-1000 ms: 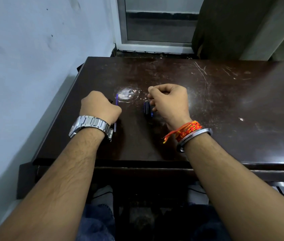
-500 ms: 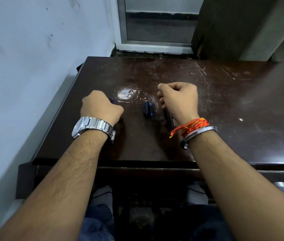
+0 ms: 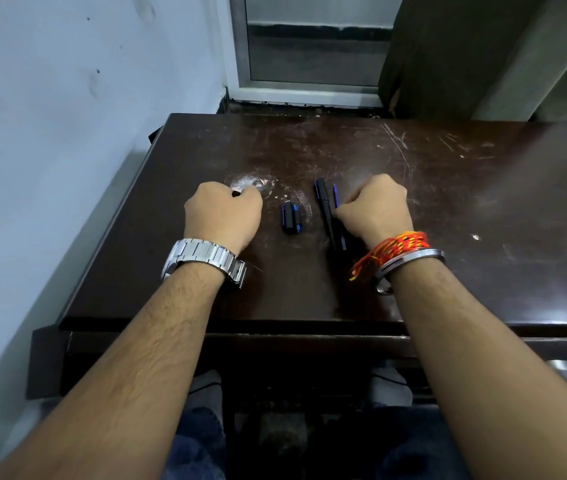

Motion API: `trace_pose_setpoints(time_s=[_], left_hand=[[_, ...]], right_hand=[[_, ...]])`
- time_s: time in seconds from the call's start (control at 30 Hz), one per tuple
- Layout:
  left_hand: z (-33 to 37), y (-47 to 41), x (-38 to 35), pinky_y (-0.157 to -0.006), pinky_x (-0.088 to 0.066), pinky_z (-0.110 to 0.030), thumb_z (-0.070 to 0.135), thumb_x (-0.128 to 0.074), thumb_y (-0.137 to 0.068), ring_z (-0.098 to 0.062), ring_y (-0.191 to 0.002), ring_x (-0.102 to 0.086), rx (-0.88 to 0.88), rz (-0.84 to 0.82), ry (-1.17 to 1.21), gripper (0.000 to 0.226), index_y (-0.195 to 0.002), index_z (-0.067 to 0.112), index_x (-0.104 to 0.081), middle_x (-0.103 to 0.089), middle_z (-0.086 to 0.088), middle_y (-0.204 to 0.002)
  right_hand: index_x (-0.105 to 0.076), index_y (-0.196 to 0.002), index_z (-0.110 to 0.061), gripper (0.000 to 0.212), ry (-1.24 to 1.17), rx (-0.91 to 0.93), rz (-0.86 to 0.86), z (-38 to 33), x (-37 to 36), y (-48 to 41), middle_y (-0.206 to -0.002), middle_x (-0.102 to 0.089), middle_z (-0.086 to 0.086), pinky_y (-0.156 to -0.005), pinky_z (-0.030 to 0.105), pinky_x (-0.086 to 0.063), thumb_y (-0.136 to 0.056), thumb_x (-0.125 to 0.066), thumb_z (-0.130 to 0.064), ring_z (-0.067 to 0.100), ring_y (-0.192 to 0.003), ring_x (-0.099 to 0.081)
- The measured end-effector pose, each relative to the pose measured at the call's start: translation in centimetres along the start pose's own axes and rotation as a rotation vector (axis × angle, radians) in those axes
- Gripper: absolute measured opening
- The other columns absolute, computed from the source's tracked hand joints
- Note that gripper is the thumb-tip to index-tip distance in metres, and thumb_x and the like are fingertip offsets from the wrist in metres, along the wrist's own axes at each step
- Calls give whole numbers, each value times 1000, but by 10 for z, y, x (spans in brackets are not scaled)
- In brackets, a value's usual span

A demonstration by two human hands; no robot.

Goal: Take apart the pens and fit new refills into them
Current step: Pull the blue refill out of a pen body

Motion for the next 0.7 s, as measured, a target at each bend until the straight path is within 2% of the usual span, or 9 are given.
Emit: trace_pose_setpoints(time_s=[0.13, 0.2, 0.23, 0.3, 0.4, 0.5, 0.57, 0.63, 0.7], left_hand=[[0, -1, -5, -38, -29, -24, 27, -50, -84, -15, -41, -39, 17, -62, 47, 33, -54, 14, -48, -40, 6, -45], [-1, -3, -12, -48, -36, -23, 24, -52, -86, -14, -51, -44, 27, -146, 102, 24, -64, 17, -57, -48, 2, -56], [-1, -5, -16, -57, -39, -28, 21, -54, -88, -18, -58, -47, 36, -195, 148, 17, -72, 18, -60, -50, -2, -65], [-2, -5, -21, -66, -45, -37, 16, -60, -92, -21, -62, -49, 57, -285, 263, 14, -78, 14, -63, -54, -5, -74], [-4, -4, -25, -72, -55, -38, 13, -74, -85, -13, -56, -58, 57, -359, 404, 16, -70, 18, -74, -68, 1, -74], [-1, 2, -21, -69, -56, -30, 21, -88, -67, -10, -65, -71, 14, -407, 474, 16, -65, 36, -80, -77, 7, -71], [0, 5, -18, -62, -53, -25, 23, -92, -65, -11, -69, -75, 9, -407, 445, 24, -64, 42, -78, -79, 9, -73], [2, 7, -18, -54, -54, -22, 16, -91, -69, -12, -65, -76, 40, -432, 477, 22, -63, 34, -79, -78, 5, -69], [5, 10, -16, -48, -54, -21, 7, -88, -72, -13, -59, -74, 86, -465, 536, 18, -67, 21, -78, -77, 0, -66]], right_hand=[[-70, -96, 1, 17, 48, 19, -17, -1, -1, -1, -101, -68, 19, -68, 25, -48, -84, -68, -10, 28, -77, -61], [-69, -95, 1, 16, 58, 19, -17, -1, -3, -1, -98, -66, 19, -67, 25, -48, -85, -68, -11, 28, -77, -61], [-69, -93, 1, 16, 56, 24, -10, 0, -3, -1, -95, -66, 18, -67, 25, -48, -85, -69, -12, 28, -78, -62], [-68, -84, 2, 16, 6, 42, 44, 0, -2, 0, -84, -67, 16, -64, 26, -48, -84, -68, -15, 28, -75, -65], [-69, -63, -9, 21, -212, 85, 198, -6, 1, 5, -56, -62, 2, -56, 23, -44, -79, -65, -20, 18, -56, -61], [-70, -52, -21, 26, -611, 104, 168, -24, -5, 13, -48, -63, -10, -54, 17, -46, -78, -69, -19, 0, -47, -57], [-73, -56, -22, 24, -830, 94, 104, -32, -14, 15, -60, -67, -6, -64, 26, -54, -79, -72, -14, 4, -59, -60], [-75, -65, -19, 17, -966, 83, 45, -37, -21, 15, -71, -72, 2, -76, 40, -57, -81, -73, -12, 13, -68, -63], [-76, -73, -17, 12, -1017, 89, 29, -38, -22, 16, -74, -73, 4, -76, 40, -56, -82, -74, -11, 15, -68, -63]])
Point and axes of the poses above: each hand's wrist, its own y-axis away from the middle knuckle, its own x-axis out of the back of the hand, z = x × y, the point moved 3 cm from there along -y, towards the middle knuckle
